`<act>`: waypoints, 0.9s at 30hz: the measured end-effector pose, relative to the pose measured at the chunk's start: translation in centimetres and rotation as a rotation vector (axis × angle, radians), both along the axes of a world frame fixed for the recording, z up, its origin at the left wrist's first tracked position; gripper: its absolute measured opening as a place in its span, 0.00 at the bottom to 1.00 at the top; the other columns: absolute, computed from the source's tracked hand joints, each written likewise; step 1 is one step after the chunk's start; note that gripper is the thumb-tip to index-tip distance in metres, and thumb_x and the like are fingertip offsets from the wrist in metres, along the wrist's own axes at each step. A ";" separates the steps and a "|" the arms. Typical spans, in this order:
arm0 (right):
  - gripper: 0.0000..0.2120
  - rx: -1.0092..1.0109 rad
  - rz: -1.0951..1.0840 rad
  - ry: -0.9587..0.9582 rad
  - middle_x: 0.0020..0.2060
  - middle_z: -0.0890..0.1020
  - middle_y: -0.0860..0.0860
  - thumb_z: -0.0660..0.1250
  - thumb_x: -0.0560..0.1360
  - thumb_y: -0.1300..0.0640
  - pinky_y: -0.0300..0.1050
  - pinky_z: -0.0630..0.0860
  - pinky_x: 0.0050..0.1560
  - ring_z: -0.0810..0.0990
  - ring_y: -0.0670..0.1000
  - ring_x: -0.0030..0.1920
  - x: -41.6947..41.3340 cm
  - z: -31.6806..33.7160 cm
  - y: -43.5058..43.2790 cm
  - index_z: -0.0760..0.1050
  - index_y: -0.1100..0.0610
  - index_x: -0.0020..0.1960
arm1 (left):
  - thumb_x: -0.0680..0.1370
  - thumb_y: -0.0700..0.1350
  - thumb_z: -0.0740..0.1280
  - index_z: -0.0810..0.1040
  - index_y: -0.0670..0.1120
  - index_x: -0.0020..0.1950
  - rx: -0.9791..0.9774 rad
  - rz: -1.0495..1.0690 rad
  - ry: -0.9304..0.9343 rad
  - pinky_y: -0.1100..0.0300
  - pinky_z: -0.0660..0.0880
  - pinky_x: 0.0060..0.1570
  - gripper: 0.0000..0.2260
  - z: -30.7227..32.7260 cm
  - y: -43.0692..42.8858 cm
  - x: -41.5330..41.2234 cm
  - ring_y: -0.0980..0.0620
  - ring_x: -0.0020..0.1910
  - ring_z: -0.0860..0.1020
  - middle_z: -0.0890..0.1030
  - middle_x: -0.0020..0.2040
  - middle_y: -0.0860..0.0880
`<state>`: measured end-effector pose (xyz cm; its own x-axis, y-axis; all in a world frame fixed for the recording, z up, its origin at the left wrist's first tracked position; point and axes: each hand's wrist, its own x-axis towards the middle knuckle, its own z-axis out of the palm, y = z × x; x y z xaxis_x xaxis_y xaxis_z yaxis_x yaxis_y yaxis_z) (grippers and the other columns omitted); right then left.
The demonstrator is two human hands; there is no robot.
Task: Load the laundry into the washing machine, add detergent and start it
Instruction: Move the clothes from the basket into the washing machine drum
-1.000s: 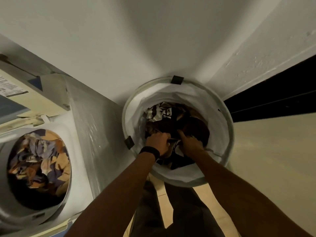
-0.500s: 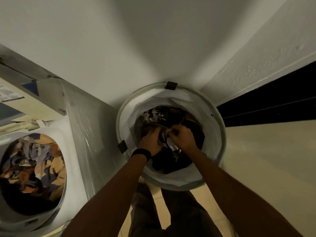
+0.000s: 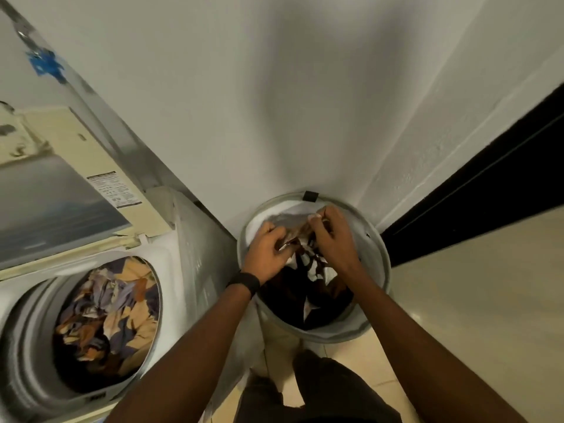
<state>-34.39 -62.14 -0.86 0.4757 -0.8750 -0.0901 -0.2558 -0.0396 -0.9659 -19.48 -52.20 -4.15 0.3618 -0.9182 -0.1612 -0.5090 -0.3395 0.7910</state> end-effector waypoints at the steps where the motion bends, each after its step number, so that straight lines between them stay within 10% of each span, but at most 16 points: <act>1: 0.09 -0.027 0.026 0.000 0.42 0.79 0.57 0.64 0.83 0.56 0.44 0.75 0.45 0.78 0.52 0.42 0.2 1.0 -0.1 0.73 0.60 0.47 | 0.75 0.48 0.75 0.74 0.46 0.42 -0.020 -0.005 0.006 0.69 0.69 0.44 0.12 0.7 -0.2 0.1 0.60 0.43 0.72 0.70 0.45 0.53; 6: 0.05 -0.267 0.142 0.006 0.40 0.82 0.48 0.68 0.82 0.55 0.40 0.75 0.46 0.80 0.46 0.43 0.4 6.0 -1.5 0.79 0.56 0.49 | 0.67 0.64 0.77 0.80 0.47 0.48 0.017 -0.033 0.096 0.54 0.77 0.45 0.23 5.6 -0.4 0.6 0.52 0.42 0.80 0.82 0.44 0.52; 11: 0.06 -0.427 0.080 0.074 0.42 0.83 0.44 0.69 0.81 0.50 0.36 0.73 0.44 0.79 0.43 0.43 0.0 9.1 -3.2 0.82 0.51 0.50 | 0.72 0.57 0.68 0.63 0.45 0.37 -0.196 0.034 0.054 0.55 0.61 0.36 0.19 9.5 -0.6 1.3 0.53 0.33 0.63 0.66 0.32 0.45; 15: 0.07 -0.403 0.066 0.044 0.46 0.84 0.41 0.67 0.82 0.50 0.29 0.73 0.47 0.80 0.38 0.48 -1.0 11.1 -3.7 0.83 0.49 0.54 | 0.75 0.54 0.77 0.72 0.47 0.51 -0.160 -0.021 0.055 0.67 0.73 0.39 0.18 11.5 -0.8 1.5 0.56 0.38 0.75 0.78 0.44 0.53; 20: 0.07 -0.401 0.130 0.029 0.48 0.85 0.42 0.69 0.81 0.51 0.37 0.77 0.53 0.81 0.41 0.51 -2.3 12.3 -4.4 0.84 0.50 0.55 | 0.77 0.58 0.74 0.81 0.51 0.50 -0.161 -0.096 0.108 0.51 0.79 0.49 0.12 12.9 -0.9 1.7 0.52 0.45 0.81 0.83 0.44 0.51; 27: 0.08 -0.430 0.384 0.152 0.43 0.83 0.44 0.77 0.73 0.45 0.41 0.76 0.46 0.81 0.45 0.46 -2.6 14.4 -5.7 0.83 0.46 0.49 | 0.79 0.44 0.74 0.84 0.42 0.52 -0.315 -0.038 0.186 0.59 0.77 0.48 0.06 16.8 -2.5 0.9 0.54 0.45 0.82 0.85 0.47 0.44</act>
<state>-37.01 -67.85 13.57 0.7746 -0.6162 0.1424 -0.2798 -0.5358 -0.7966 -18.58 -54.70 12.66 0.3171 -0.9457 0.0715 -0.3540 -0.0481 0.9340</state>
